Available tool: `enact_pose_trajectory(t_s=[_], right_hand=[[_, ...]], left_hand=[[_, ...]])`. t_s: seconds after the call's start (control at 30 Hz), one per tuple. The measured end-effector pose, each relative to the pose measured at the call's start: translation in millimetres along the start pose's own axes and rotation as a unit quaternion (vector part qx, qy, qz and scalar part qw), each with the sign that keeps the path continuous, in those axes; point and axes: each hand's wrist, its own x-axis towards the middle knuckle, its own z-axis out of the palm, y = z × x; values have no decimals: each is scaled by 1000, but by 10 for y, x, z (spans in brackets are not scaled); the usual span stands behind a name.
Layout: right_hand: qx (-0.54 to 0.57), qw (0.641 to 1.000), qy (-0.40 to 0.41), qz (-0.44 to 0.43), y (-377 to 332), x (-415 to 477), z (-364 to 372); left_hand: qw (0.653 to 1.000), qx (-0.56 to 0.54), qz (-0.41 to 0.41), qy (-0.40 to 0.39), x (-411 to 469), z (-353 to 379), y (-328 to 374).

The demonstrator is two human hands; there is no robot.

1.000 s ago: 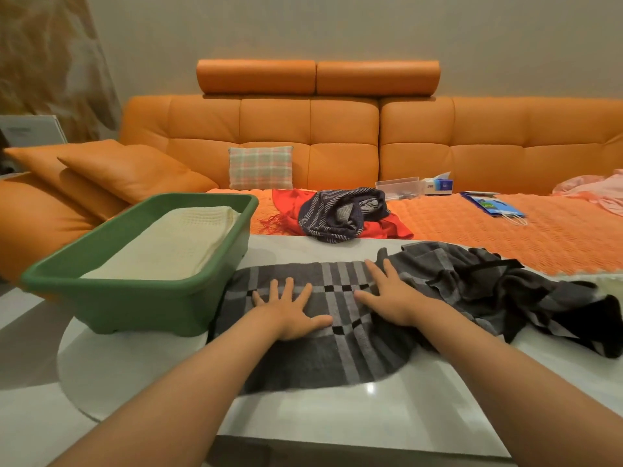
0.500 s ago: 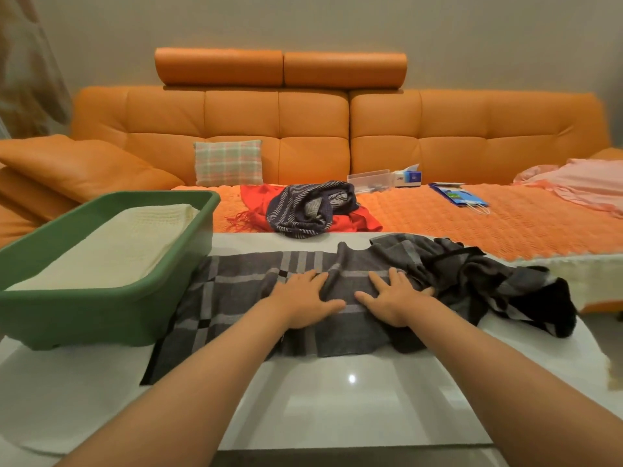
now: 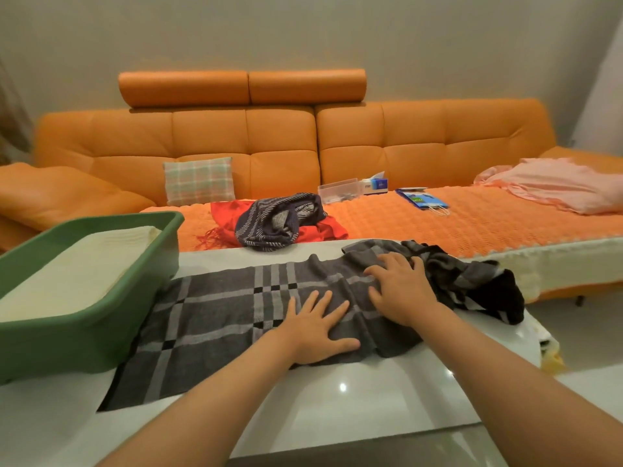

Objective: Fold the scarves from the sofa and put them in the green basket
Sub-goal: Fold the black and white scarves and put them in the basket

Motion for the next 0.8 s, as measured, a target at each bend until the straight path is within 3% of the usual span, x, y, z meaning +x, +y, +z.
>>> enact_pose_trajectory(t_s=[0.1, 0.2, 0.3, 0.37, 0.43, 0.5, 0.57, 0.63, 0.7, 0.8], right_hand=[[-6, 999, -39, -10, 84, -79, 20], [3, 995, -44, -86, -24, -96, 28], [48, 987, -47, -146, -329, -59, 44], [83, 981, -65, -166, -564, -57, 56], [84, 975, -111, -175, -760, -77, 82], [70, 967, -187, -160, -888, -93, 98], [62, 965, -214, -140, -967, -78, 94], [51, 972, -184, -136, -1050, -56, 41], [59, 976, -153, -142, -1169, -55, -24], [102, 970, -147, -165, -1409, -91, -83]], left_hand=[[999, -23, 19, 26, 31, -46, 125], [990, -63, 17, 126, 1, -117, 116], [976, -51, -63, 202, -85, -246, -97], [971, -24, -168, 168, -212, -271, -321], [964, -14, -259, 53, -406, -214, -563], [958, -45, -283, -12, -603, -146, -788], [961, -100, -258, 24, -767, -120, -965], [953, -117, -253, 117, -927, -131, -1080], [939, -22, -296, 171, -1096, -123, -1167], [912, 99, -385, 104, -1346, -94, -1239]])
